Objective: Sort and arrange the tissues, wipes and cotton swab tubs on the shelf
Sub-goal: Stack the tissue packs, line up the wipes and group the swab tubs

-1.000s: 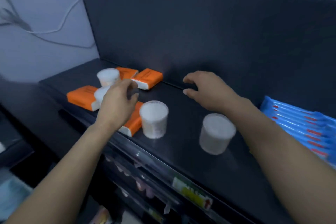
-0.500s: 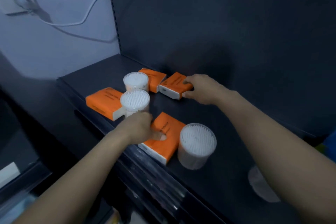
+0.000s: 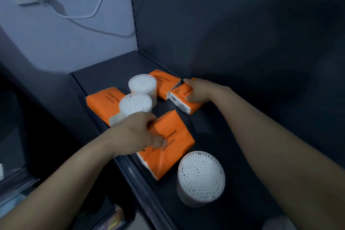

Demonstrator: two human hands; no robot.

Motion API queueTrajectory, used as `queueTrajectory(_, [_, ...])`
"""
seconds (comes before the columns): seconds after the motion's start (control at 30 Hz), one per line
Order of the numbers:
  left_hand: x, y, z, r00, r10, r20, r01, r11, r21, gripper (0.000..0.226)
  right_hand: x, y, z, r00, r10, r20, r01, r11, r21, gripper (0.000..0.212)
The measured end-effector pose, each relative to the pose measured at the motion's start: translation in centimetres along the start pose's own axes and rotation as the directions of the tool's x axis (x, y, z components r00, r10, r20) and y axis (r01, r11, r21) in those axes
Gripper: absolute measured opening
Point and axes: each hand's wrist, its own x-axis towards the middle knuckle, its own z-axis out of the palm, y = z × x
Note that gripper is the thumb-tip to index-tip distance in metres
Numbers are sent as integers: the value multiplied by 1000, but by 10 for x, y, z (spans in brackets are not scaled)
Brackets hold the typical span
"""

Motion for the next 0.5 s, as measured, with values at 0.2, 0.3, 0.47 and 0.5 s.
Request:
queueTrajectory(0.2, [-11,1,-12,998,-1,-69,-1,999,-36,28,-13,-3,-14,980,112,163,-80,978,-194,90])
queueTrajectory(0.3, [-14,3,-16,994,37,-105,-46,995,-83,27,-21,0,-5,981,148,126,-118,969,-217,98])
queueTrajectory(0.47, [-22,5,-21,963,140,-228,-175,975,-138,28,-48,8,13,988,146,42,-147,988,46,88])
queueTrajectory(0.5, [-24,5,-23,956,154,-251,-197,968,-156,29,-57,8,15,988,152,15,-153,981,120,84])
